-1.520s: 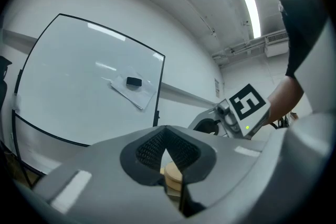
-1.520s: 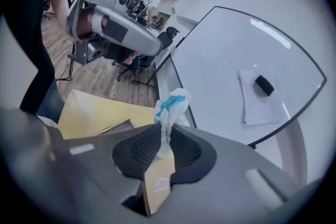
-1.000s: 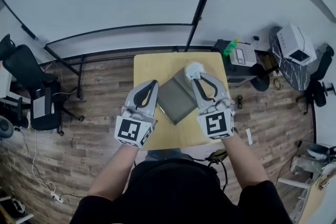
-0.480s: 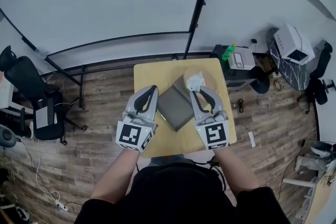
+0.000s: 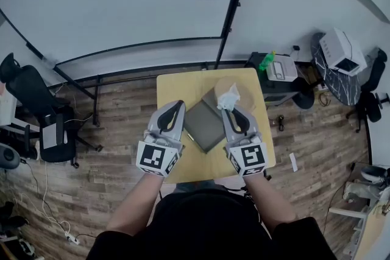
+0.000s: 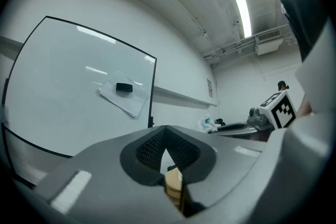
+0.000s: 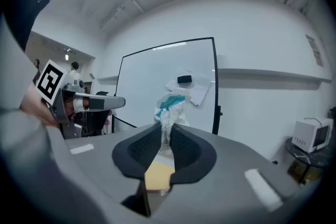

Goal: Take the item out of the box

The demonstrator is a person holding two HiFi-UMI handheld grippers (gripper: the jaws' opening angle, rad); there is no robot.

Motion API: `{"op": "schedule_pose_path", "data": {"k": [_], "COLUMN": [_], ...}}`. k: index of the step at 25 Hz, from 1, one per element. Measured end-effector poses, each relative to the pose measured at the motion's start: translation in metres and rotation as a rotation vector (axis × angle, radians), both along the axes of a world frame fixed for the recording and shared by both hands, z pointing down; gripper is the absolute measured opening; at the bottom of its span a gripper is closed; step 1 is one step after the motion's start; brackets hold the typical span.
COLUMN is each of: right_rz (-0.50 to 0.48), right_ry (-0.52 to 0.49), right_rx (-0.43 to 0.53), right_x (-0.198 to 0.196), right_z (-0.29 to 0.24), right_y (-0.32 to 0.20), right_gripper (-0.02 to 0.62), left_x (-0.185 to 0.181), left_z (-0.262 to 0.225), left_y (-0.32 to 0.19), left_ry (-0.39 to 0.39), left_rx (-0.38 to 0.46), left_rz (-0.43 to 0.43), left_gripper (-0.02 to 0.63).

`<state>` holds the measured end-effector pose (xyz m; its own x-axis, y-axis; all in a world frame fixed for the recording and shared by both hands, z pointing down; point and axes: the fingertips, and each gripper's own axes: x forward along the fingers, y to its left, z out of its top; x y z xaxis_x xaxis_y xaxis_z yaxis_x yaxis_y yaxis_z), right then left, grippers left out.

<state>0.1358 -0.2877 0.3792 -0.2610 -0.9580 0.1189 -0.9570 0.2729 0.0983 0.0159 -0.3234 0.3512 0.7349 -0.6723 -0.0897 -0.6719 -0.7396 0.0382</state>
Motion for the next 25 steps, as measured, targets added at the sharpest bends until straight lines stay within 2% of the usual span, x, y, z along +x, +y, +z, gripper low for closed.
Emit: {"op": "schedule_pose_path", "data": {"k": [3,13,25], "right_rz": [0.012,0.033,0.025], "right_ry": [-0.04,-0.063,-0.032], "right_rx": [-0.022,-0.035,-0.01], "right_x": [0.005,0.014,0.014], "right_z": [0.006,0.011,0.008], "right_y": [-0.001,0.0,0.003], "right_gripper": [0.058,0.058,0.058], "left_x": [0.0,0.0,0.0], "left_z": [0.001,0.001,0.003], "left_y": [-0.001,-0.001,-0.003], "left_ry": [0.001,-0.001,-0.003], "left_rx": [0.001,-0.002,-0.006], "left_rz": [-0.002,-0.004,-0.011], "left_gripper": [0.0,0.0,0.0]}}
